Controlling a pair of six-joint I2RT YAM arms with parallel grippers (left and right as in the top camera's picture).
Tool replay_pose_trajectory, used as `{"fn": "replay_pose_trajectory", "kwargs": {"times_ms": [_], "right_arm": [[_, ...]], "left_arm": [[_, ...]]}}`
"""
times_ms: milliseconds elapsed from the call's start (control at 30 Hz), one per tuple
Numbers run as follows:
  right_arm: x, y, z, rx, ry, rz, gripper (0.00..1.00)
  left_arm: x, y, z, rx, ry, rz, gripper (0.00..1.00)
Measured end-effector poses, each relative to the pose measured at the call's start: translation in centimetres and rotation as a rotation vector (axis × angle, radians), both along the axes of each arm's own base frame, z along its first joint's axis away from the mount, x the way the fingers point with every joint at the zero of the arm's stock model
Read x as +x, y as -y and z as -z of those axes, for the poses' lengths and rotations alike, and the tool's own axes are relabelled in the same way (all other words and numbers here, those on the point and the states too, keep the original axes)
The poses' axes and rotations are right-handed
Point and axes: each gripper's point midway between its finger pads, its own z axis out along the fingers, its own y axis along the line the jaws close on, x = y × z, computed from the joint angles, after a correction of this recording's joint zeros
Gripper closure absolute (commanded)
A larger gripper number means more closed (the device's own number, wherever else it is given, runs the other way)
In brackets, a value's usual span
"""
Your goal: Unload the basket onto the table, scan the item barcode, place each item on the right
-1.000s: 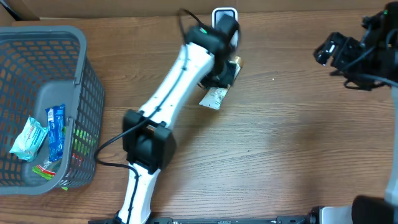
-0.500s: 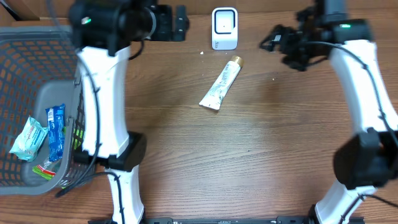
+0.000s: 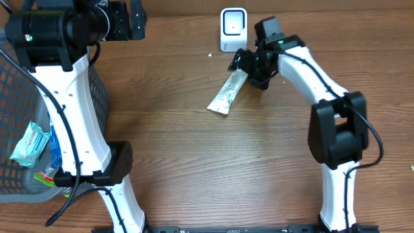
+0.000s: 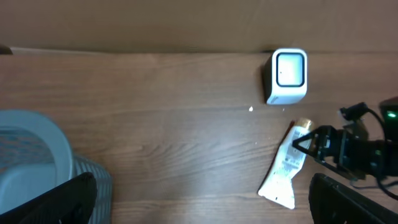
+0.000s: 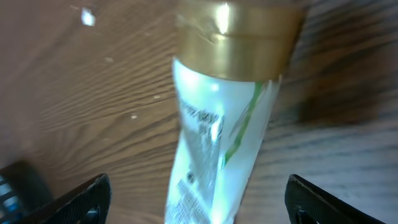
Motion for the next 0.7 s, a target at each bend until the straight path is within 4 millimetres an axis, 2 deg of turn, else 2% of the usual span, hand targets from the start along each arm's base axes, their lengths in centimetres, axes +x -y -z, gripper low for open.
{"fn": "replay_pose_trajectory", "kwargs": {"times_ms": [67,167,267,367,500,700], "right_arm": [[-0.1,-0.4,1.1,-0.009,-0.014,-0.003,0.22],[-0.5,-0.8,2.7,-0.026,-0.038,-0.006,0.37],[-0.7,-1.0,3.5,-0.032,-0.052,-0.009,0.5],[-0.9,-0.9,3.6,-0.039,-0.059,-0.007,0.57],[-1.6,-0.6,3.9,-0.052,-0.092,-0.01,0.61],[-4.2,0.8,3.8,-0.082,-0.185,-0.088,0.69]], "left_arm": [[0.1,-0.1,0.6,0.006,-0.02,-0.004,0.0],[0.2,-0.2,1.3,0.013,-0.045,-0.007,0.0],[0.3,-0.3,1.9,0.017,-0.068,-0.01,0.0],[0.3,-0.4,2.2,0.02,-0.077,-0.011,0.0],[0.3,-0.6,2.3,0.029,-0.079,-0.019,0.0],[0.3,-0.9,2.3,0.043,-0.08,-0.032,0.0]]}}
